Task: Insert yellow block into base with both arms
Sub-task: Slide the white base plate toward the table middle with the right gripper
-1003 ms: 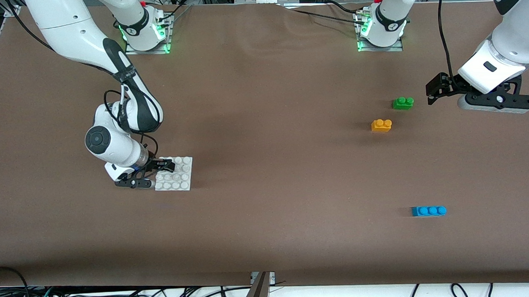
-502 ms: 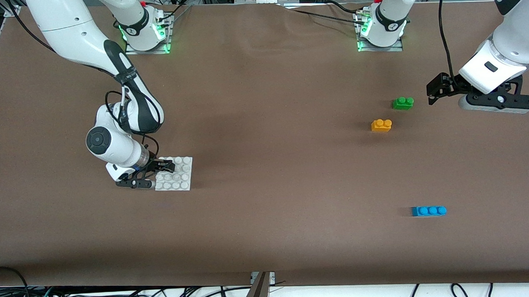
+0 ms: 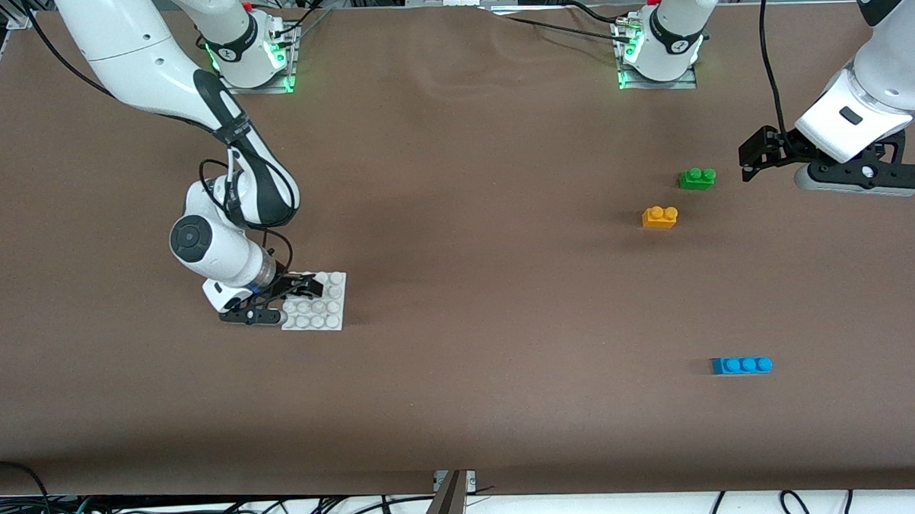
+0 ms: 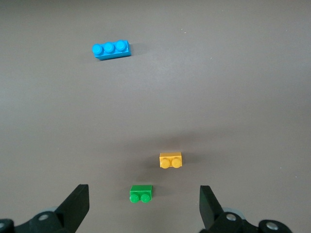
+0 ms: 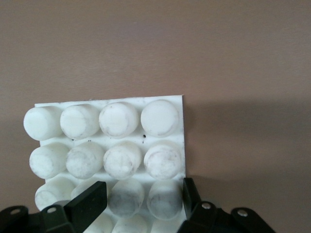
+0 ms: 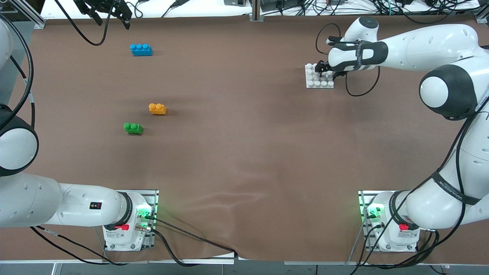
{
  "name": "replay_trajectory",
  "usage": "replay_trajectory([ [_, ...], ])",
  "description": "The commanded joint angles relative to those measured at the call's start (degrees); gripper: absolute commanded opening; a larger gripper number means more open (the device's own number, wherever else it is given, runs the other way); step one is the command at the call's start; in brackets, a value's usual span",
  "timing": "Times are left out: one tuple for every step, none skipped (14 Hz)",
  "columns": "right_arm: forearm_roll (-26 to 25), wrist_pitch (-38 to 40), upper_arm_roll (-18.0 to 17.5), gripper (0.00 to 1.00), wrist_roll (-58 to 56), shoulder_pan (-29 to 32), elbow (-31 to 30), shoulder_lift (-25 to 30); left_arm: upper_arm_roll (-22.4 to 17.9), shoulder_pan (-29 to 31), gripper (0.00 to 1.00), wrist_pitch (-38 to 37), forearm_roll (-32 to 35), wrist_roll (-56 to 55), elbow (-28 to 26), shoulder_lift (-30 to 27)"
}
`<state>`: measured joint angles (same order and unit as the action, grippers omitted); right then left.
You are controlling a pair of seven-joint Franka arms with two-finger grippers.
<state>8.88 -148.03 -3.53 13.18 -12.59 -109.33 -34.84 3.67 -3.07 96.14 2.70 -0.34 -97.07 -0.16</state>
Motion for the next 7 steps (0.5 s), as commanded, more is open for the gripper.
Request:
replay_trajectory([
  [0.6,-3.0,-0.7,0.72,2.7,-2.6,0.1,-1.5,0.1,0.2,1.0,-0.9,1.2,0.8,0.7,-0.1],
  [0.6,-4.4,-0.7,0.72,3.8,-3.7,0.2,-1.7,0.0,0.3,1.0,-0.9,1.2,0.8,0.7,-0.1],
  [0.4,-5.2,-0.7,0.72,5.0,-5.1,0.3,-1.9,0.0,0.3,1.0,-0.9,1.2,0.9,0.7,-0.1],
  [0.3,-5.2,-0.7,0.72,6.6,-6.2,0.6,-2.1,0.0,0.3,1.0,-0.9,1.2,0.9,0.7,-0.1],
  [0.0,-5.2,-0.7,0.72,8.3,-7.3,1.2,-2.2,-0.1,0.3,1.0,-0.9,1.2,0.8,0.7,-0.1],
  [-0.2,-5.2,-0.7,0.72,9.7,-8.8,1.3,-2.2,-0.1,0.3,1.0,-0.9,1.2,0.8,0.7,-0.1],
  [-0.3,-5.3,-0.7,0.72,11.2,-10.2,1.4,-2.2,0.0,0.3,1.0,-0.9,1.2,0.8,0.7,-0.1],
])
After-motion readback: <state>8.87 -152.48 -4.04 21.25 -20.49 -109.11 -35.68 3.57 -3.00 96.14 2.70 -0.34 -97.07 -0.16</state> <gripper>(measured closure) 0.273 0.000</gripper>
